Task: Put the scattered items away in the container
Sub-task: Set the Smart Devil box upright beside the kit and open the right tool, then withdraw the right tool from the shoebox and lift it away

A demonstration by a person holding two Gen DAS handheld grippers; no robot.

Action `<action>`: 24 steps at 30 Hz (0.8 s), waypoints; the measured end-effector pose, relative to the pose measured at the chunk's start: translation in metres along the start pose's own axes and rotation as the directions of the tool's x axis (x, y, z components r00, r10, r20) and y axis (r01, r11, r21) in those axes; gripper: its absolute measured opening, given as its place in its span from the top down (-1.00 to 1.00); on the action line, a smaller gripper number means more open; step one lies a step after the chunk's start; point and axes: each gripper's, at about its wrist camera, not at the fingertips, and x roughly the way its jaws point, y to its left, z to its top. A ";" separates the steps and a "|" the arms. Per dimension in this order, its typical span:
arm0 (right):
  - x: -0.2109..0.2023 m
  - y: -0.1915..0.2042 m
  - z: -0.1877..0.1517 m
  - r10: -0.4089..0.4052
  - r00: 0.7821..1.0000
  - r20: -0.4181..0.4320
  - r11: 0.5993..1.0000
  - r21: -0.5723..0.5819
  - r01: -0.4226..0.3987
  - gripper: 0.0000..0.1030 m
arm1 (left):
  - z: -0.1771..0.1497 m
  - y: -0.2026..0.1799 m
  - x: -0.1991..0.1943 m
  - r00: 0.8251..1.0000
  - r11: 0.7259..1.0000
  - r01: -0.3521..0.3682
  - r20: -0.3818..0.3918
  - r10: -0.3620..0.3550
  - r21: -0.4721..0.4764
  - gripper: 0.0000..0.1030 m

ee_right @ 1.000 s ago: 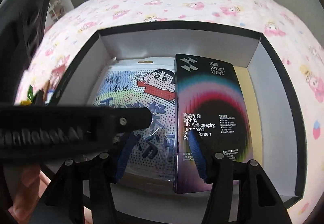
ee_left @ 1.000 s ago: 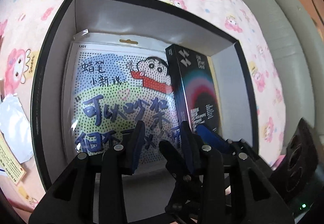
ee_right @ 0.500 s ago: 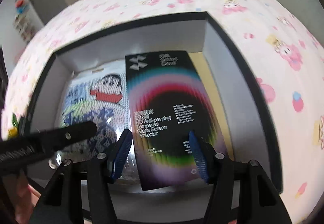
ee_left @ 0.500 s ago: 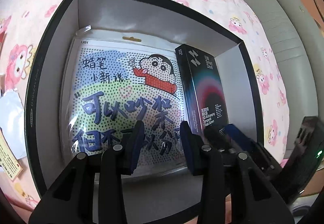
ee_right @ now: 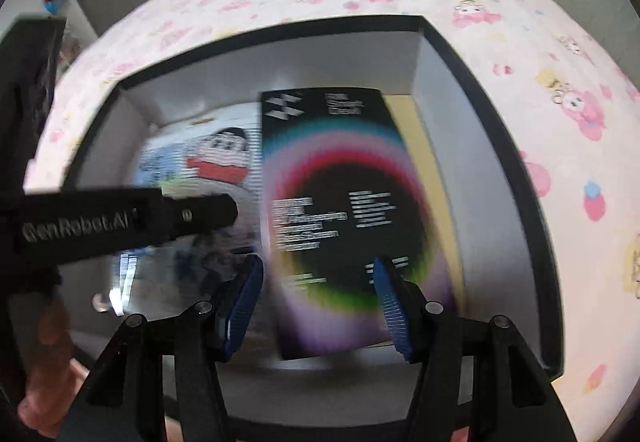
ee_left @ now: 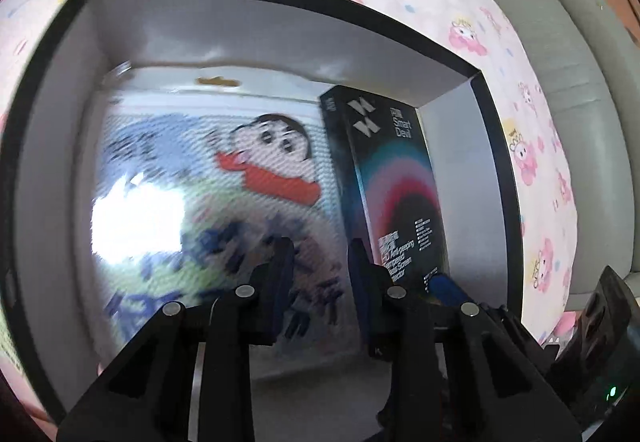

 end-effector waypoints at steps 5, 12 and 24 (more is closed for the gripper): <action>0.004 -0.007 0.005 -0.017 1.000 -0.001 1.000 0.016 0.017 -0.06 | 0.003 -0.013 0.011 1.000 1.000 0.008 -0.009 -0.008 0.008 0.53; 0.006 -0.011 0.005 -0.004 1.000 -0.004 1.000 0.027 0.004 -0.06 | 0.006 -0.028 0.020 1.000 1.000 0.005 -0.021 -0.004 0.030 0.53; -0.029 -0.006 -0.004 -0.013 0.995 0.099 0.998 0.069 0.006 -0.06 | -0.047 -0.017 -0.041 0.986 0.989 -0.052 0.167 0.028 0.141 0.51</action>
